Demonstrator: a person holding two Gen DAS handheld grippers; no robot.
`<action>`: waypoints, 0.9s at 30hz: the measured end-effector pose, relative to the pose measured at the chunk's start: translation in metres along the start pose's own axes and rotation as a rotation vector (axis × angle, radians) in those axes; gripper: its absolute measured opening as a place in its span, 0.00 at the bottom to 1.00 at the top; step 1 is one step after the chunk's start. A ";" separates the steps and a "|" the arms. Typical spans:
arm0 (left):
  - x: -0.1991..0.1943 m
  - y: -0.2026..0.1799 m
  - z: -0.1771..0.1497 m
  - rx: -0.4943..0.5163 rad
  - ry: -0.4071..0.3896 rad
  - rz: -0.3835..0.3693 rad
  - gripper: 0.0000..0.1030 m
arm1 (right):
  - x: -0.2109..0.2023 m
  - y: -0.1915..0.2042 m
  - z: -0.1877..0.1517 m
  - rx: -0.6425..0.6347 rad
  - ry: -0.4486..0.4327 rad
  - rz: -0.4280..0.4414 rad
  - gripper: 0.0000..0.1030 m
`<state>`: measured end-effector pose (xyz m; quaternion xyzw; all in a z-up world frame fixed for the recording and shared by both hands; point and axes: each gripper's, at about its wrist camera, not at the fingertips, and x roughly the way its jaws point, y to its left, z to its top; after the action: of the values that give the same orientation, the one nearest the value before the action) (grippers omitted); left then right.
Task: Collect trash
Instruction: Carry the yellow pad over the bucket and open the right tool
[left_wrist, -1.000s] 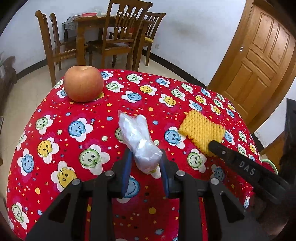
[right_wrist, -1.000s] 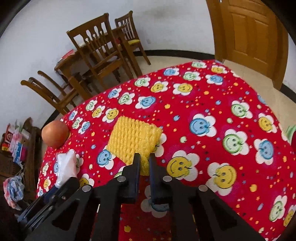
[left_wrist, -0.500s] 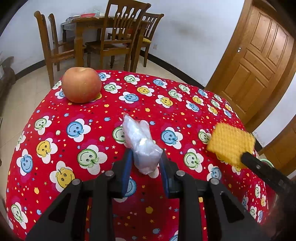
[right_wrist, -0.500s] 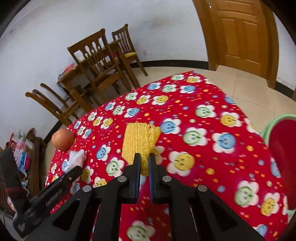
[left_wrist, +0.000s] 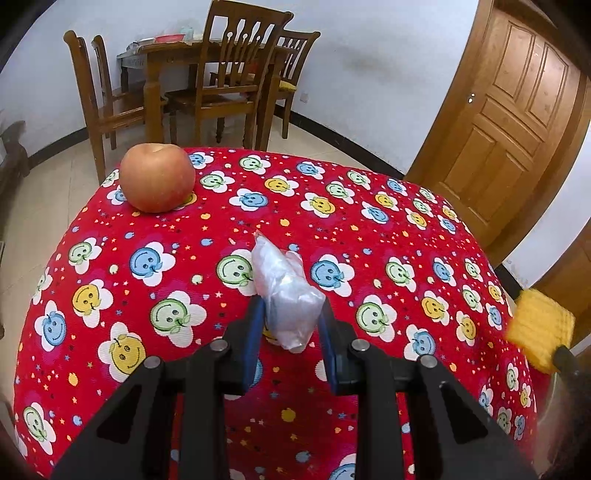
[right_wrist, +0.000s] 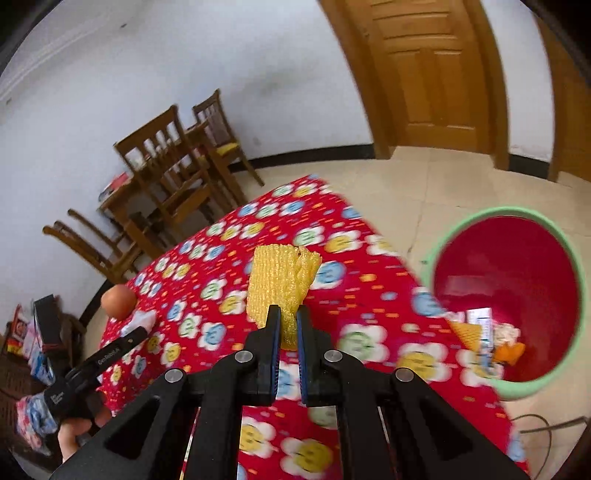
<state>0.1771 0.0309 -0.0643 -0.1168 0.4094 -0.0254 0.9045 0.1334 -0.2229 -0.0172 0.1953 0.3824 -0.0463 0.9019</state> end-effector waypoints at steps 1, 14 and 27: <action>0.000 -0.001 -0.001 0.000 0.004 -0.006 0.28 | -0.005 -0.006 0.000 0.010 -0.009 -0.009 0.08; -0.004 -0.027 -0.006 0.081 0.002 -0.009 0.28 | -0.062 -0.089 -0.003 0.155 -0.107 -0.147 0.08; -0.043 -0.091 -0.014 0.189 -0.008 -0.117 0.27 | -0.064 -0.161 -0.019 0.304 -0.056 -0.214 0.18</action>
<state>0.1423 -0.0541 -0.0207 -0.0550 0.3942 -0.1161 0.9100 0.0385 -0.3674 -0.0348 0.2863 0.3641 -0.2048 0.8622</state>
